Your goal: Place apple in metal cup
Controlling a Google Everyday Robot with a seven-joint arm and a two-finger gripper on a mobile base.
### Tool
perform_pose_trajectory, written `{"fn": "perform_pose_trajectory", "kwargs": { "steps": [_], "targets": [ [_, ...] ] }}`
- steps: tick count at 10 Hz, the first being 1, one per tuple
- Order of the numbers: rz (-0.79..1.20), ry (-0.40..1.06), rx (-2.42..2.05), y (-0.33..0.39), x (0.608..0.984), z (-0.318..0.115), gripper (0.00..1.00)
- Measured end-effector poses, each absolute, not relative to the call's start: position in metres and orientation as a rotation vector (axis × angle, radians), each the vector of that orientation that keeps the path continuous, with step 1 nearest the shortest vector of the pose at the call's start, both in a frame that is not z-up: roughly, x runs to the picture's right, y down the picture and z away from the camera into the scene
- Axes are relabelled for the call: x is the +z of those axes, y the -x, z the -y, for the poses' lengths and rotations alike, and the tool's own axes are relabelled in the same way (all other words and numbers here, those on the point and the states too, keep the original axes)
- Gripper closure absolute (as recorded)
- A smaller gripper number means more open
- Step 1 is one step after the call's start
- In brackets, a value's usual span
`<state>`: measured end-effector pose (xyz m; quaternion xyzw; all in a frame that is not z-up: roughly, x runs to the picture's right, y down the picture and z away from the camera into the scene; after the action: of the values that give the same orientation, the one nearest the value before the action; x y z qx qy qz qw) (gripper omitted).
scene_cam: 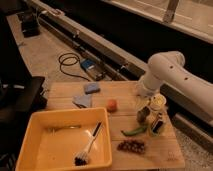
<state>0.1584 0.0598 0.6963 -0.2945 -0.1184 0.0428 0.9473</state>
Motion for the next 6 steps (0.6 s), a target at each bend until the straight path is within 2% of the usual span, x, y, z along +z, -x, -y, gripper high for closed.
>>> {"fn": "perform_pose_trajectory", "kwargs": {
  "steps": [6],
  "targets": [
    [0.241,0.6,0.087,-0.1587,0.6963,-0.0601,0.35]
  ]
}}
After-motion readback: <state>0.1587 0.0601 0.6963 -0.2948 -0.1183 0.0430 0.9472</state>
